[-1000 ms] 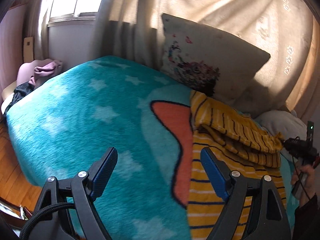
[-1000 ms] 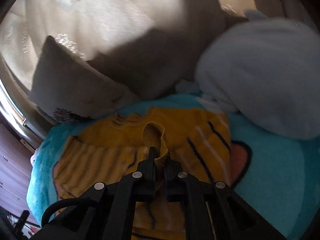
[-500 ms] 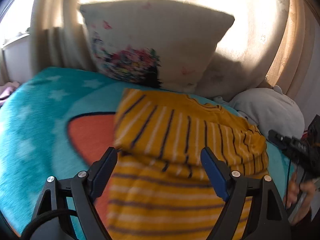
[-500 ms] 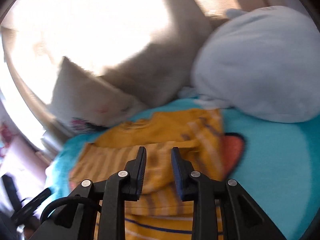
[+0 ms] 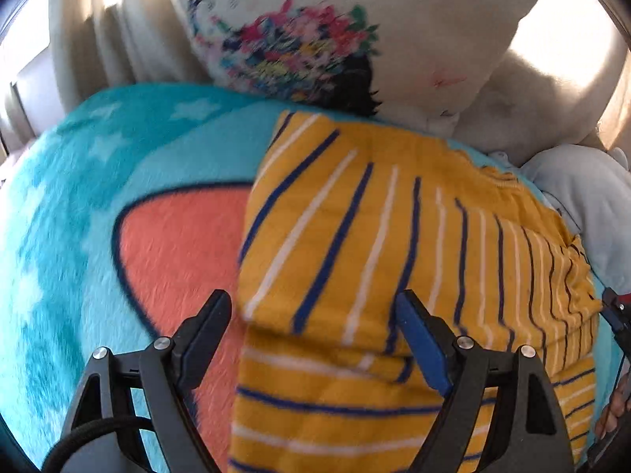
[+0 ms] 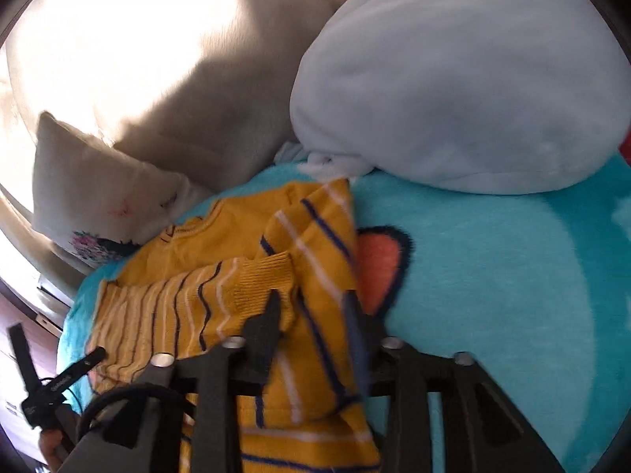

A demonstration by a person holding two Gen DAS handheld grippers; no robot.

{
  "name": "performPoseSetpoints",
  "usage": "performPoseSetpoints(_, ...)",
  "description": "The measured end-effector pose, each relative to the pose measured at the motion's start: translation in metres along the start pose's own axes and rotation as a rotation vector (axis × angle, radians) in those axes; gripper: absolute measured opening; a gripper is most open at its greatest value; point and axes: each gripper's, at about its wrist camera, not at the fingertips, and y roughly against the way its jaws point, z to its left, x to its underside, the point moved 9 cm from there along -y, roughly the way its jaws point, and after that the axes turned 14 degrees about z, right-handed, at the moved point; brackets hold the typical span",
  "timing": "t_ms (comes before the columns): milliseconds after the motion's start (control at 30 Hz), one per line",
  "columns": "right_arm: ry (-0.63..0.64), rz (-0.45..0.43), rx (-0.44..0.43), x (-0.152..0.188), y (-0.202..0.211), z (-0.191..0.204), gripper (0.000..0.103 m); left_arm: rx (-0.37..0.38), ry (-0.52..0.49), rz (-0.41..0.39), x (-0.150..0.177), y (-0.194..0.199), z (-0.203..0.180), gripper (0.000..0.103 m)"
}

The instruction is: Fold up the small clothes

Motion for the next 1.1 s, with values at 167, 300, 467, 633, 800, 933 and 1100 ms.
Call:
performPoseSetpoints(167,0.064,0.022,-0.025,0.036,0.02,0.0,0.048,0.014,-0.003,0.021,0.036,0.013,0.011,0.085)
performPoseSetpoints(300,0.101,0.067,-0.03,0.072,0.022,0.005,0.05,0.0,-0.015,0.011,0.07,0.022,0.015,0.085)
performPoseSetpoints(467,0.094,0.086,-0.058,0.112,0.024,-0.002,0.054,0.0,-0.043,0.0,0.111,0.036,0.012,0.085)
performPoseSetpoints(633,0.076,0.086,-0.104,0.145,0.037,-0.009,0.062,0.046,-0.034,-0.028,0.149,0.051,0.017,0.085)
performPoseSetpoints(800,0.088,0.088,-0.168,0.174,0.054,-0.009,0.062,0.169,-0.037,-0.074,0.18,0.069,0.023,0.085)
performPoseSetpoints(933,0.114,0.094,-0.248,0.201,0.063,-0.004,0.062,0.225,-0.05,-0.098,0.206,0.081,0.021,0.085)
performPoseSetpoints(1100,0.143,0.109,-0.356,0.233,0.075,0.007,0.062,0.31,-0.088,-0.099,0.237,0.089,0.008,0.085)
